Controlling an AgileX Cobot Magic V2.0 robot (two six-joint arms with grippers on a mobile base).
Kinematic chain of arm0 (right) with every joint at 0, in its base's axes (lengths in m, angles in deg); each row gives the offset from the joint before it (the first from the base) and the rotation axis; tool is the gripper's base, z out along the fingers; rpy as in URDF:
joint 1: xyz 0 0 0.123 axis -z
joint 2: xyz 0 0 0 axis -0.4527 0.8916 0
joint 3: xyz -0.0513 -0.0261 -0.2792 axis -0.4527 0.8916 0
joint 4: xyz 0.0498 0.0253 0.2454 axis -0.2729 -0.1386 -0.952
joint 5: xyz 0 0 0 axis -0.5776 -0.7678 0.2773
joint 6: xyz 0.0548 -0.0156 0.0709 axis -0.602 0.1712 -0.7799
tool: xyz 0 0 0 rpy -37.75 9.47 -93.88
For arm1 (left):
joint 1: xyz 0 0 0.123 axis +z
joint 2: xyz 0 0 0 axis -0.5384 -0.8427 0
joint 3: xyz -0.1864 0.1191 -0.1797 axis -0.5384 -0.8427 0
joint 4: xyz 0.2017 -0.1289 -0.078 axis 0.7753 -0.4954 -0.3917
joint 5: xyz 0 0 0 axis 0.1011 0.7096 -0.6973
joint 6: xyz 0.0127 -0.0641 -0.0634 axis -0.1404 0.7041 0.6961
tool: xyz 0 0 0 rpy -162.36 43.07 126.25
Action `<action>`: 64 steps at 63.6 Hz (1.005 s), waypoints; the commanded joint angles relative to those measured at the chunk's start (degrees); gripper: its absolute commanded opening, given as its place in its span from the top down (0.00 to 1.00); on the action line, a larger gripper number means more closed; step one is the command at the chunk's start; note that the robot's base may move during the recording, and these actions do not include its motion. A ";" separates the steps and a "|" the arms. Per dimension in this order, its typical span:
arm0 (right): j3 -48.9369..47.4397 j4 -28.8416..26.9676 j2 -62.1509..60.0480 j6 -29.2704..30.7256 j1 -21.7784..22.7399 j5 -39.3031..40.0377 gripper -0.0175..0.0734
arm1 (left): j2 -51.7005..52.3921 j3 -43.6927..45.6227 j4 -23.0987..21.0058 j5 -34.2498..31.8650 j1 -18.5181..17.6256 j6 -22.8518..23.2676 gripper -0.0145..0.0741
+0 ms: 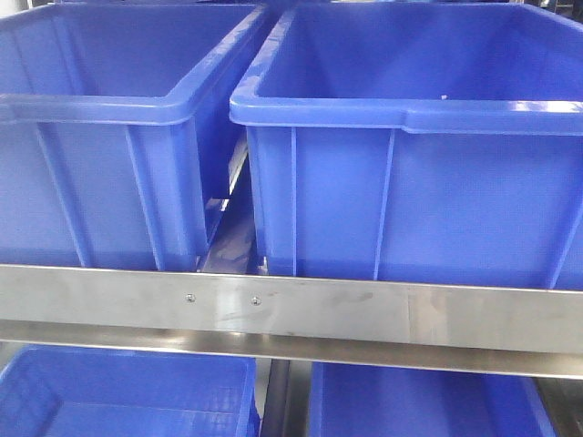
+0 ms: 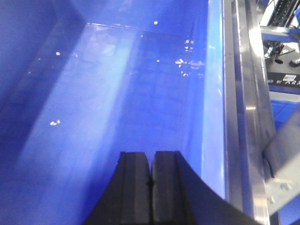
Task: Sort and place red and blue blocks on shelf
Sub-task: 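Close both empty grippers and raise them above the bin rims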
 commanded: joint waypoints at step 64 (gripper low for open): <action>14.29 0.18 -22.36 0.43 0.11 0.07 0.75 | 25.20 -17.37 0.83 -6.40 0.10 -0.06 0.70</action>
